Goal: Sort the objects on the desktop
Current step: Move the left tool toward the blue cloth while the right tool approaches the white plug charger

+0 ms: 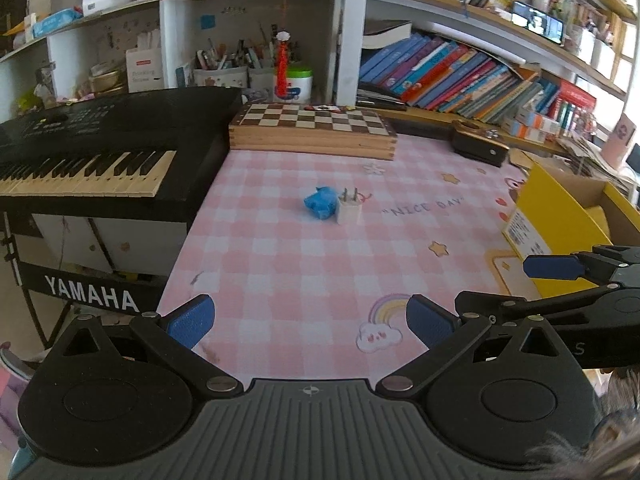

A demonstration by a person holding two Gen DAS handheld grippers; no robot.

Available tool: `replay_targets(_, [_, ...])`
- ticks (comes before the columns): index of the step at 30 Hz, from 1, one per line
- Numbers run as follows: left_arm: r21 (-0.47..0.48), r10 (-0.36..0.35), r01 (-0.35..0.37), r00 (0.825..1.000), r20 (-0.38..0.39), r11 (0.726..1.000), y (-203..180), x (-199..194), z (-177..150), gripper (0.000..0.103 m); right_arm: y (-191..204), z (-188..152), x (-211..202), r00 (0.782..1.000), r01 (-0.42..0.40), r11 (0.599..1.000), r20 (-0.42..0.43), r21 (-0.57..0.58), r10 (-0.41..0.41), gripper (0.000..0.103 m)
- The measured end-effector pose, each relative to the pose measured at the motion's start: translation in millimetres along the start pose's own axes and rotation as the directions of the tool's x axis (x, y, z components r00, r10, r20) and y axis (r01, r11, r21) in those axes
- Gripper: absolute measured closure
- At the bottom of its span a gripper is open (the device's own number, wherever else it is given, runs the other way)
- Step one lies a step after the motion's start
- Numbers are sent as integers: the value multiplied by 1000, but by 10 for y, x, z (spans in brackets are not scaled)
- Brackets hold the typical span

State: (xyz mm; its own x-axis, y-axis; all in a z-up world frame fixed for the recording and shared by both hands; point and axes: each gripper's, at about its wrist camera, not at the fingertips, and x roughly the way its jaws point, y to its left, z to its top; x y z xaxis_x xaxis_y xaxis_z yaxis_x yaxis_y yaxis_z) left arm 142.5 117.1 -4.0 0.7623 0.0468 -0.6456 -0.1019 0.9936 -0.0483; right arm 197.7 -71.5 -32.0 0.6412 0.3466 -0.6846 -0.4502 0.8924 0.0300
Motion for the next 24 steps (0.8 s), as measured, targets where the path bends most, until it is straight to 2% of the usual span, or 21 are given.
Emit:
replay_targets(13, [-27, 40, -40, 999, 0, 999, 42, 466, 298, 0, -216, 339, 487, 999, -39, 997, -34, 62, 41, 16])
replay_targets(19, [-25, 61, -61, 998, -1, 998, 104, 705, 459, 0, -181, 498, 838, 998, -37, 999, -52, 18, 38, 16])
replay_targets(24, [-51, 73, -74, 997, -12, 996, 210, 836, 555, 0, -106, 577, 1120, 996, -66, 998, -56, -18, 65, 17])
